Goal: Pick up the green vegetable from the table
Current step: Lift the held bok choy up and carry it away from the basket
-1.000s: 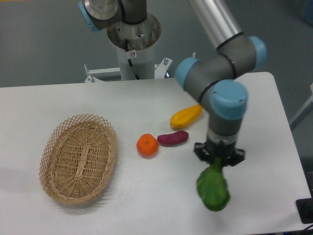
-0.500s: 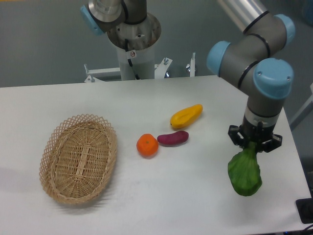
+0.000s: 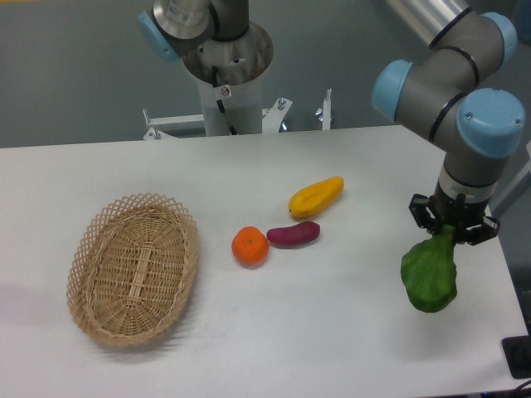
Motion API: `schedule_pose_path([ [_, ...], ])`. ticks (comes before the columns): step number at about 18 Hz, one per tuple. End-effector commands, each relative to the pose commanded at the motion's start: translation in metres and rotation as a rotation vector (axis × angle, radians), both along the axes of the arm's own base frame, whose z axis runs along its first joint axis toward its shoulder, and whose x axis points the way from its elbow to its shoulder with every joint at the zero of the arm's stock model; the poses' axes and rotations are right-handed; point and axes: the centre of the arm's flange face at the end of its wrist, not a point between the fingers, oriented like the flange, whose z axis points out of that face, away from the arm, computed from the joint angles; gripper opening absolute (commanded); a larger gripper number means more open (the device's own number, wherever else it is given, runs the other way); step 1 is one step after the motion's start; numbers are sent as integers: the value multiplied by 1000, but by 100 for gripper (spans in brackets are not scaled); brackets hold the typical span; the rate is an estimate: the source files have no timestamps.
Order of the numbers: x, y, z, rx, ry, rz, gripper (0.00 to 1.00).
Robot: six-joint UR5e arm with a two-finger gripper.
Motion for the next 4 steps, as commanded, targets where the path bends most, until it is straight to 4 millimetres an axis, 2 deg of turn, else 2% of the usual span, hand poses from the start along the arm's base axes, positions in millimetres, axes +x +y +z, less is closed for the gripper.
schedule_pose_path([
  [4, -2, 0, 2, 1, 3, 2, 0],
])
